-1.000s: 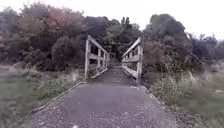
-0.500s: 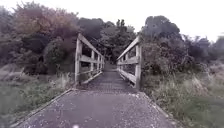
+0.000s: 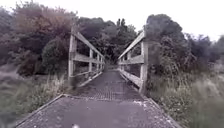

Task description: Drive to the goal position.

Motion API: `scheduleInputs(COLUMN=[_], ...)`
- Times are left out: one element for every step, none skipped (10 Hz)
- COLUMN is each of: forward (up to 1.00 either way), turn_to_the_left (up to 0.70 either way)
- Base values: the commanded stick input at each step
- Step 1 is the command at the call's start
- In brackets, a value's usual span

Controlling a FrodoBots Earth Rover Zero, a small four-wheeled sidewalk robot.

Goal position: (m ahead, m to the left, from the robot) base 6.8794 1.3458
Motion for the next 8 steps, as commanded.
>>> scheduleInputs(forward=[0.85, 0.85, 0.85, 0.85, 0.85, 0.85, 0.85, 0.85], turn_to_the_left=[0.01, 0.01, 0.01, 0.01, 0.01, 0.01, 0.01, 0.01])
